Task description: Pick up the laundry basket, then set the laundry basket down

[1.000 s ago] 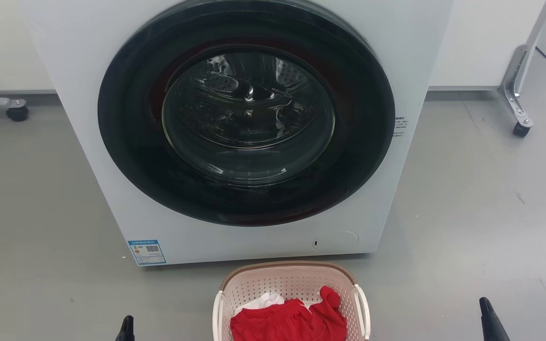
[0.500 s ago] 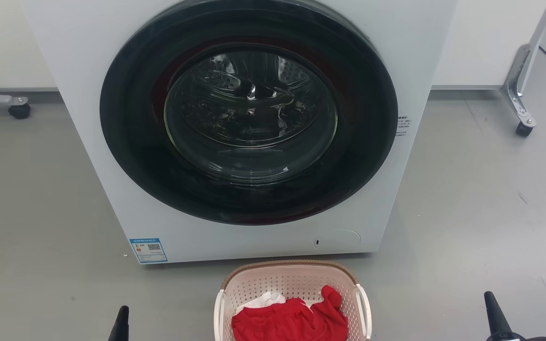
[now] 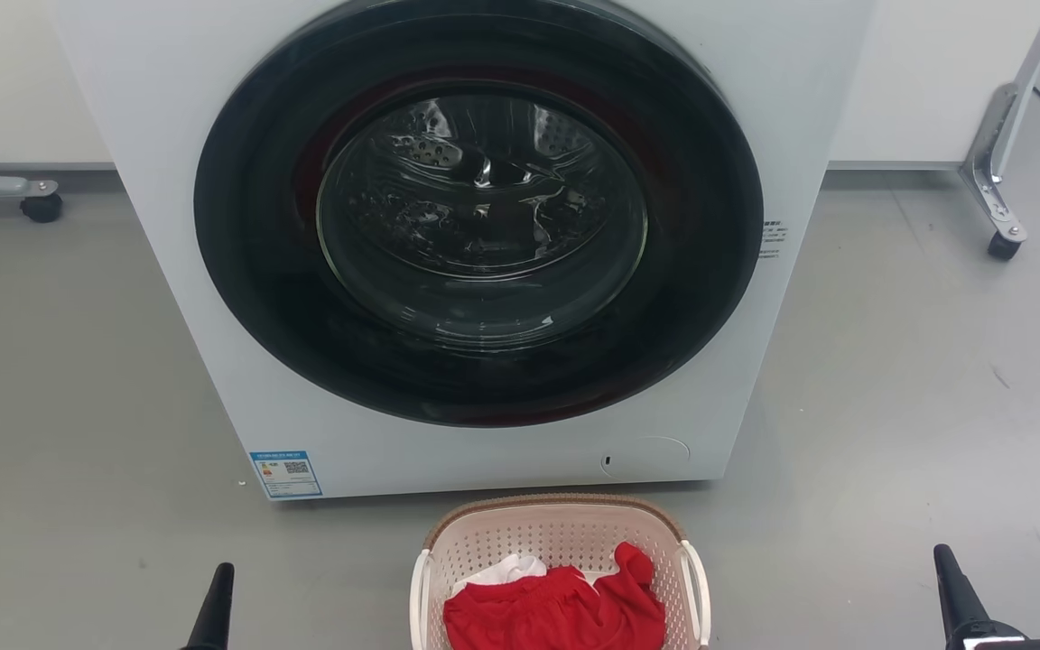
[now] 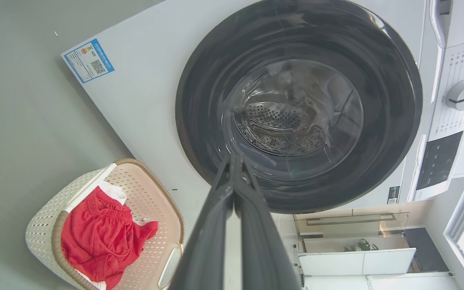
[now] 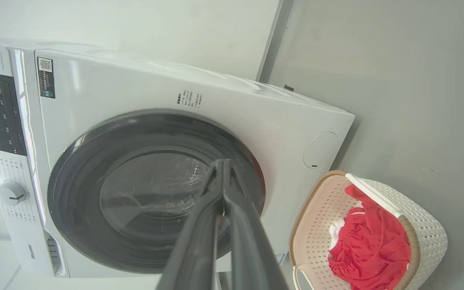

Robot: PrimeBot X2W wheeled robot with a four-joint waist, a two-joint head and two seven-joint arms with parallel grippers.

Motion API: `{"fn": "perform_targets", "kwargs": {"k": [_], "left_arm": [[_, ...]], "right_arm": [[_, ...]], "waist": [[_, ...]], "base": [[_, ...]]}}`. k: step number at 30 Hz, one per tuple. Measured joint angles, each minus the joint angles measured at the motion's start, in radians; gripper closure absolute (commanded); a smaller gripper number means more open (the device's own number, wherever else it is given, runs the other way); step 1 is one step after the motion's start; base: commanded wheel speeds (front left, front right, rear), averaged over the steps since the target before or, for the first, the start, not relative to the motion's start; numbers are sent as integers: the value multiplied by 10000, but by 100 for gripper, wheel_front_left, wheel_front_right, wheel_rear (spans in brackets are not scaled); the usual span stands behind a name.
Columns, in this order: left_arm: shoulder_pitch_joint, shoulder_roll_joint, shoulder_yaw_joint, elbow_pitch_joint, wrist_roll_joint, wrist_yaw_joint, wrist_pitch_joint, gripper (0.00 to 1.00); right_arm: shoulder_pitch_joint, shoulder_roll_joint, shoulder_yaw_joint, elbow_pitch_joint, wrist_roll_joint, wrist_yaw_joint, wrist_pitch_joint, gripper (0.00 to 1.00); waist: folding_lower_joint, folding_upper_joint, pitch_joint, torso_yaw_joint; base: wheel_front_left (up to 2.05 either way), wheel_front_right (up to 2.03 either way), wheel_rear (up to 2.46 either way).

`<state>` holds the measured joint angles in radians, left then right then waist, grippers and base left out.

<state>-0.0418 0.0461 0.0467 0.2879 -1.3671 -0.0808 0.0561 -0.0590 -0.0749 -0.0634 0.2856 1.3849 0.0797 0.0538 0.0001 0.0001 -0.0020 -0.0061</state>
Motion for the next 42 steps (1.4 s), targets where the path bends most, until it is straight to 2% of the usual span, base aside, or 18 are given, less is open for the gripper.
{"fn": "perform_targets", "kwargs": {"k": [18,42], "left_arm": [[-392,-33,451,82,-2314,-431,570,100],[-392,-36,451,84,-2334,-431,570,100]], "right_arm": [[-323,311,-698,128,2098,408,596,100],[-331,316,-702,130,2105,408,596,100]], "waist": [[0,0,37,61],[0,0,37,61]], "base": [[0,0,0],[0,0,0]]}}
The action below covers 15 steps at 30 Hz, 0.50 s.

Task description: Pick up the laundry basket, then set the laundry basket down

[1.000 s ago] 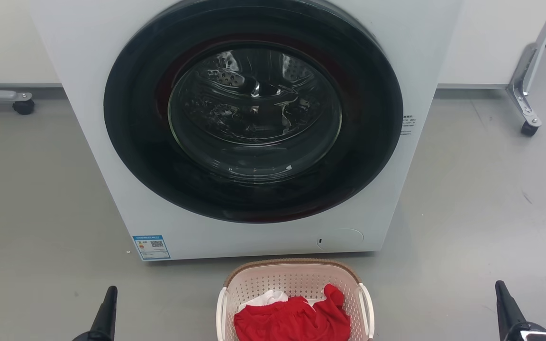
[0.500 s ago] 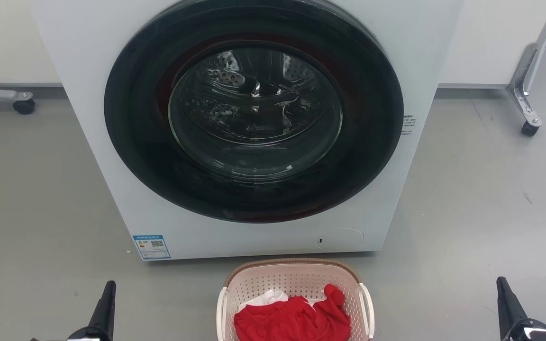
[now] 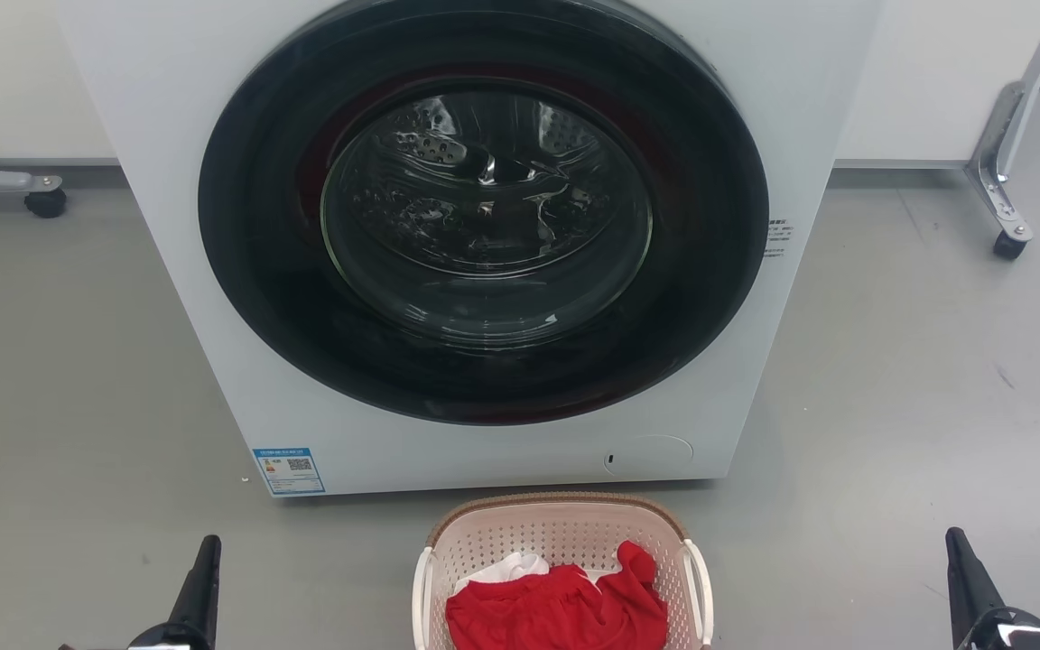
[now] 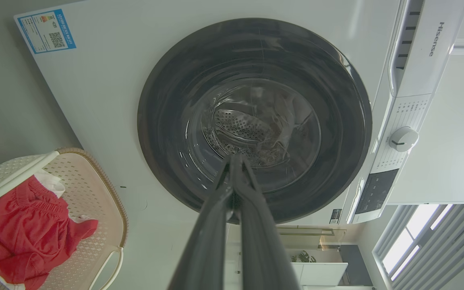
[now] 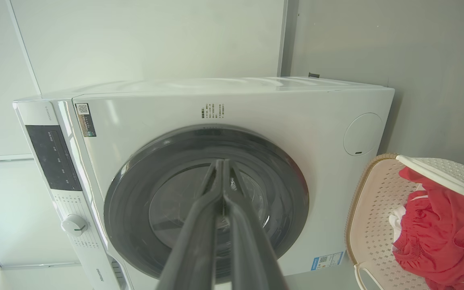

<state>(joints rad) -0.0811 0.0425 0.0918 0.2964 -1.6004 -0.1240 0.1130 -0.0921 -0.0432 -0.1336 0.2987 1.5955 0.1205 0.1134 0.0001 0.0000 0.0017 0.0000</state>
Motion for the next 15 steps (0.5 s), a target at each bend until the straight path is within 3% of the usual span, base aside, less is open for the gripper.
{"fn": "perform_targets", "kwargs": {"k": [15], "left_arm": [[0,0,0,-2,0,0,0,100]], "right_arm": [[0,0,0,0,2,0,0,100]], "waist": [[0,0,1,0]], "base": [[0,0,0]]}}
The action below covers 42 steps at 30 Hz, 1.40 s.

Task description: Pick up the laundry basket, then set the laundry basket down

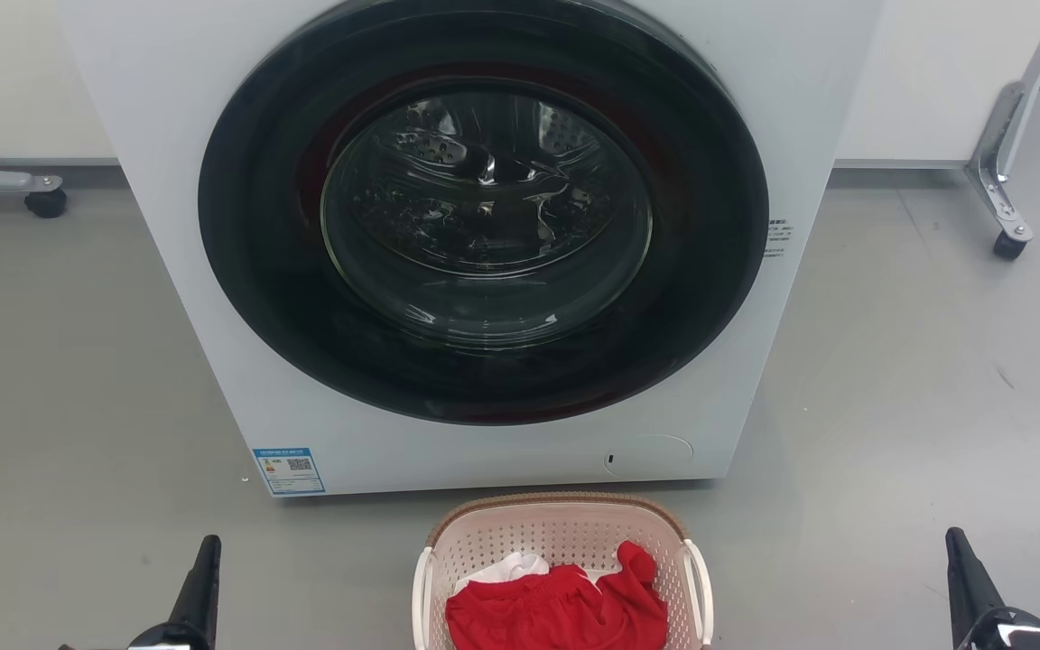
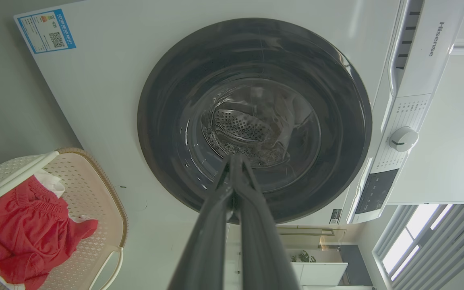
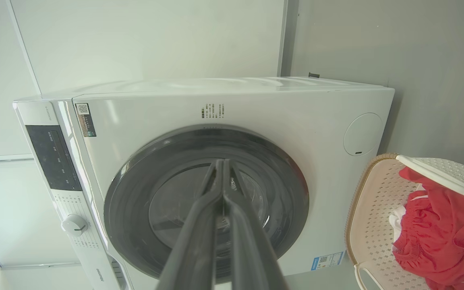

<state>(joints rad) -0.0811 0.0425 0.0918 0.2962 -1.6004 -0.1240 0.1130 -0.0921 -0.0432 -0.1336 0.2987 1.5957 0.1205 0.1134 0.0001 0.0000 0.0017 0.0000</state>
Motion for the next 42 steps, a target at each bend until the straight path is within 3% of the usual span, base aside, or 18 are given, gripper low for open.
{"fn": "perform_targets", "kwargs": {"k": [42], "left_arm": [[0,0,-2,-4,0,0,0,100]], "right_arm": [[0,0,2,-4,0,2,-2,100]], "waist": [[0,0,2,0]], "base": [[0,0,0]]}}
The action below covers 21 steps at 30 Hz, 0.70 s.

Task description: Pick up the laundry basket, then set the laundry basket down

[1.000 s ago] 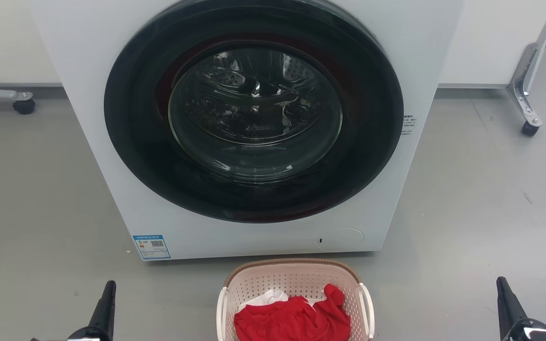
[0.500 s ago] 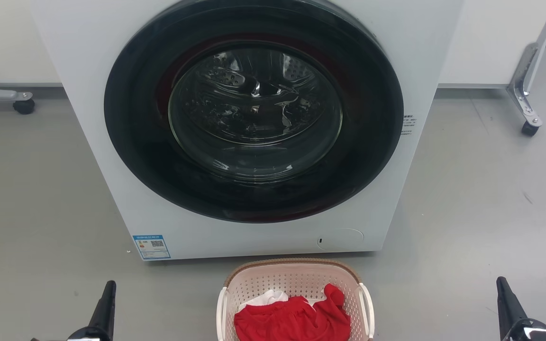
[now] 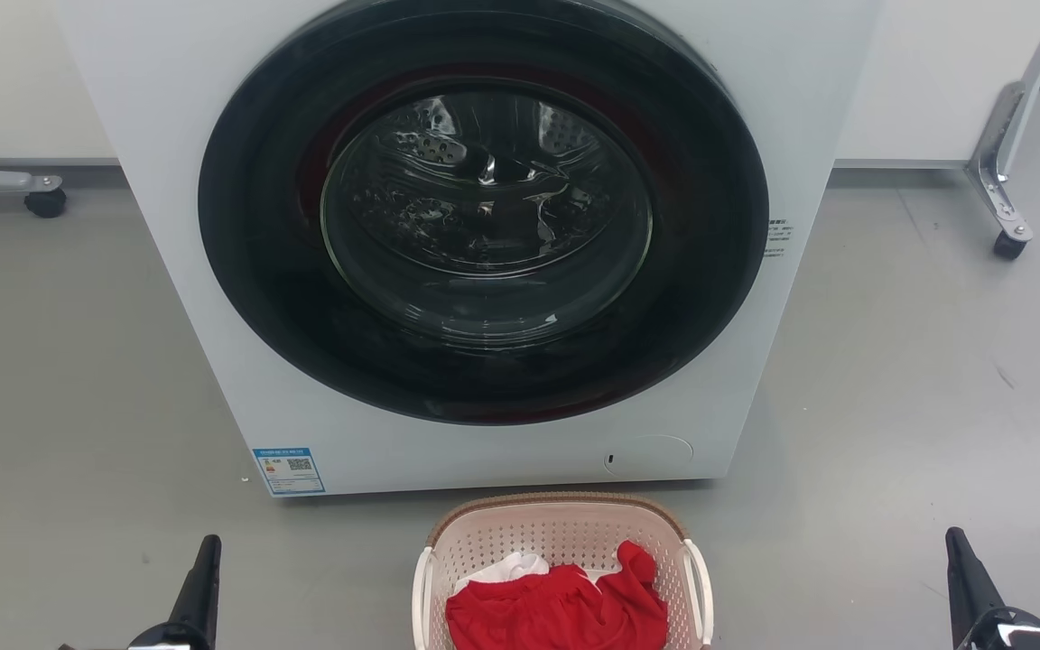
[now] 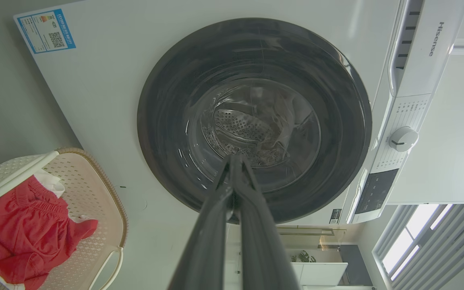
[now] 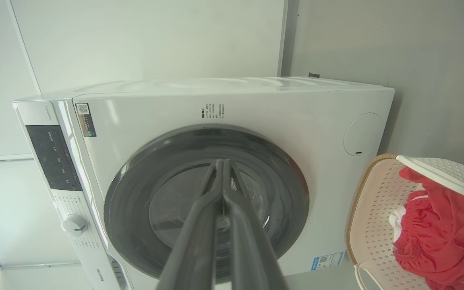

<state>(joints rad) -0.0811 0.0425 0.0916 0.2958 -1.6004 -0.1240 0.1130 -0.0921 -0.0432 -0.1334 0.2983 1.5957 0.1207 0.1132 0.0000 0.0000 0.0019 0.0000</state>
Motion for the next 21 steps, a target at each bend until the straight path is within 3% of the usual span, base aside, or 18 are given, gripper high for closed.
{"fn": "perform_targets", "kwargs": {"k": [21], "left_arm": [[0,-2,0,-2,-2,0,0,100]], "right_arm": [[0,0,0,-2,2,0,0,100]], "waist": [[0,0,0,0]], "base": [[0,0,0]]}}
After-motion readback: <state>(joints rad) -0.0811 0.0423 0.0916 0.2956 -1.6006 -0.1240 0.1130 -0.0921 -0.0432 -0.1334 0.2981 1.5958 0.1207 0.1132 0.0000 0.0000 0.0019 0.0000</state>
